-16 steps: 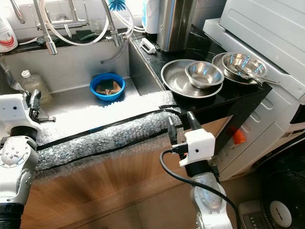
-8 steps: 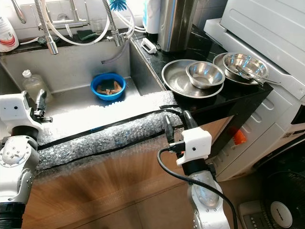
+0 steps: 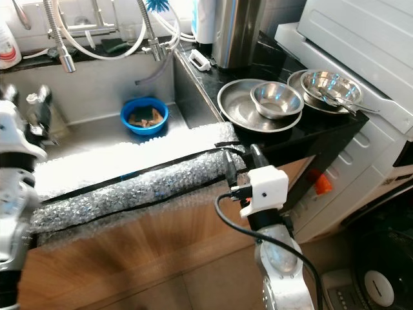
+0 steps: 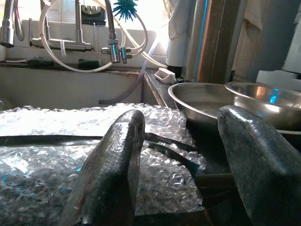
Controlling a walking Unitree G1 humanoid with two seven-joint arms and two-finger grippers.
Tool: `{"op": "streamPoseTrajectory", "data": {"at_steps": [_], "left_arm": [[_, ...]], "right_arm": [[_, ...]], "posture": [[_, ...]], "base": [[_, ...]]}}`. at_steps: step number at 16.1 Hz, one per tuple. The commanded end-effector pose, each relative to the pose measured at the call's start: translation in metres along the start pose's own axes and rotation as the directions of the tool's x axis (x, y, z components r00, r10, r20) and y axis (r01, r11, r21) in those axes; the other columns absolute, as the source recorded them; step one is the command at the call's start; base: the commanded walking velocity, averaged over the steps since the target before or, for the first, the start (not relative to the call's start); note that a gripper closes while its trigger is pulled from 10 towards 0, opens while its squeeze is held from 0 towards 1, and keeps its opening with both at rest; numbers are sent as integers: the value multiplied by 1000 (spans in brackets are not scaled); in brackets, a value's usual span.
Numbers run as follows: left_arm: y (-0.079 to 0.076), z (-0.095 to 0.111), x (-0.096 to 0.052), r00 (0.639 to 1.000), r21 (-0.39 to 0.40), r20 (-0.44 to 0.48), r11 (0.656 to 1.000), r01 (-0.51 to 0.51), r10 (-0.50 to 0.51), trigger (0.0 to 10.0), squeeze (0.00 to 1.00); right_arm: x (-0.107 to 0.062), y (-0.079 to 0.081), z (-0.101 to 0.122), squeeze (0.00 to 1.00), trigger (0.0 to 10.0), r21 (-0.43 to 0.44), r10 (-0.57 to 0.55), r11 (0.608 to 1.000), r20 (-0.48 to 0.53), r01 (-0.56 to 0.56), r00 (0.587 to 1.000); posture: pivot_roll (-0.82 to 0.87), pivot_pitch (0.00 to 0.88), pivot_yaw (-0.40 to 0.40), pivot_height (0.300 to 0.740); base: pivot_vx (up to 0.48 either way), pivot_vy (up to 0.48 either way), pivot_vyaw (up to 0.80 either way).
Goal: Kitchen organization
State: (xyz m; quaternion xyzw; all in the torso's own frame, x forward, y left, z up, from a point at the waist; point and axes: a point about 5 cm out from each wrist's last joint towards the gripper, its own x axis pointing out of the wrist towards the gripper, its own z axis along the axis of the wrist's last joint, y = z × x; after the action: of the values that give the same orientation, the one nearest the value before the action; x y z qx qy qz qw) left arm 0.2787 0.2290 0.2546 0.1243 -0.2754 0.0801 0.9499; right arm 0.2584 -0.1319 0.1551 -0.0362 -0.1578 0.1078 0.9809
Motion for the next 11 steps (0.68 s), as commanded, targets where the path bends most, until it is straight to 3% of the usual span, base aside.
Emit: {"op": "streamPoseTrajectory", "data": {"at_steps": [1, 6, 11], "left_arm": [[13, 7, -10, 1000, 63, -10, 998, 10, -9, 10000, 0], [23, -11, -53, 990, 96, -135, 995, -38, 51, 10000, 0], [6, -8, -51, 990, 23, -133, 999, -44, 47, 10000, 0]], "right_arm": [[3, -7, 4, 0, 10000, 10, -26, 1000, 9, 26, 1000], [4, -14, 11, 0, 10000, 27, -79, 997, 41, 78, 996], [8, -18, 14, 0, 10000, 14, -69, 998, 47, 68, 996]], "posture": [[66, 143, -50, 740], [59, 144, -59, 740], [53, 122, -68, 740]], "base": [[0, 0, 0], [0, 0, 0], [0, 0, 0]]}}
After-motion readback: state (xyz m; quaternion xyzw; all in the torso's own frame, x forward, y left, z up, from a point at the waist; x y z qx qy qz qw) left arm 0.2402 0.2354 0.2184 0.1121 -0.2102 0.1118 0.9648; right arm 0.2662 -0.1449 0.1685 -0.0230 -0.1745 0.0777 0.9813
